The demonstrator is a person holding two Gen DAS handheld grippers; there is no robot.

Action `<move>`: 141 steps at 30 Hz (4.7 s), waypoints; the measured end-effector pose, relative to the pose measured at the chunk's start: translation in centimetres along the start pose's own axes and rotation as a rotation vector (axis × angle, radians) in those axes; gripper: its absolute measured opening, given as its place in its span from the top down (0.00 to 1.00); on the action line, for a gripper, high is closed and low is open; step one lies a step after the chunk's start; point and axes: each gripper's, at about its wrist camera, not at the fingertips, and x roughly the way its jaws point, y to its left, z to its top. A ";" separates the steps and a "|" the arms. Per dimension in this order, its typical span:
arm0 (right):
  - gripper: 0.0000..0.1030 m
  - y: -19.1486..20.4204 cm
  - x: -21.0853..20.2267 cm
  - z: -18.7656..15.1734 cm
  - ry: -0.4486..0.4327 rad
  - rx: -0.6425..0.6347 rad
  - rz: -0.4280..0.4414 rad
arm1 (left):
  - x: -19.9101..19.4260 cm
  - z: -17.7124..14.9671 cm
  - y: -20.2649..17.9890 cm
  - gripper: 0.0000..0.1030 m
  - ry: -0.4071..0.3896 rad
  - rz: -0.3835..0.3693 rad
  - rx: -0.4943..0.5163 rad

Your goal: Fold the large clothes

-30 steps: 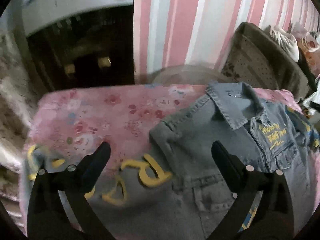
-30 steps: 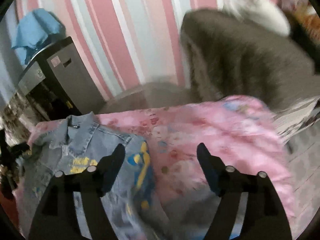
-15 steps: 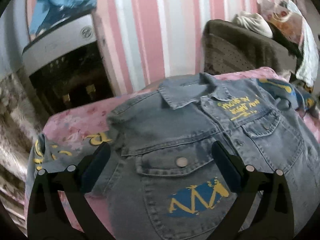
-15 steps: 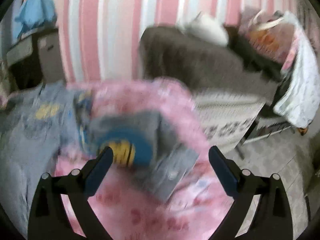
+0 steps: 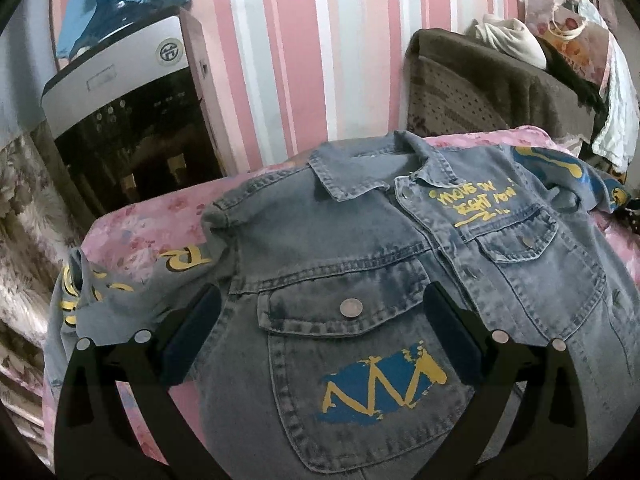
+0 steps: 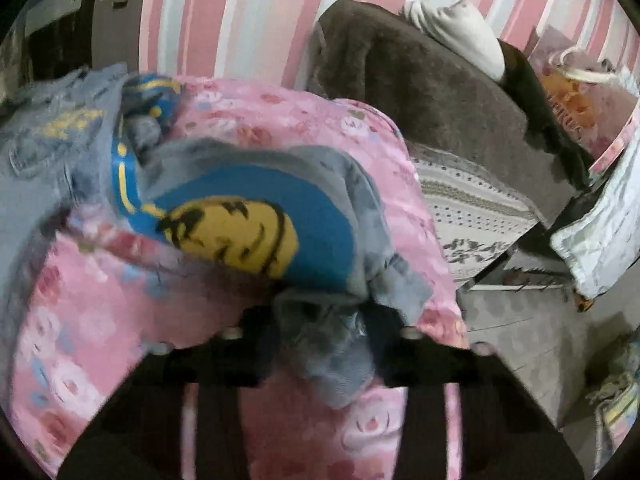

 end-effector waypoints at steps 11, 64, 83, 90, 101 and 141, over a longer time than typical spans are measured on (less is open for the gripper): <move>0.89 -1.4 -3.4 2.0 -0.016 0.335 0.363 | -0.7 0.3 0.4 0.03 -0.011 -0.013 0.002; 0.26 13.0 -9.2 10.9 -0.295 0.032 0.272 | 4.9 4.8 -6.5 0.03 0.092 -0.188 0.037; 0.27 11.6 -4.0 7.9 -0.230 0.070 0.329 | 9.4 5.1 -7.4 0.77 0.144 -0.389 -0.062; 0.96 13.8 -2.5 8.7 -0.165 -0.014 0.301 | 6.4 6.2 -2.3 0.93 0.073 -0.417 -0.158; 0.96 19.1 -8.5 8.6 -0.424 -0.146 0.162 | -0.2 6.4 8.0 0.94 -0.039 -0.331 -0.256; 0.89 13.1 5.8 14.0 -0.006 0.256 0.691 | 4.0 0.2 6.6 0.94 0.139 -0.205 -0.132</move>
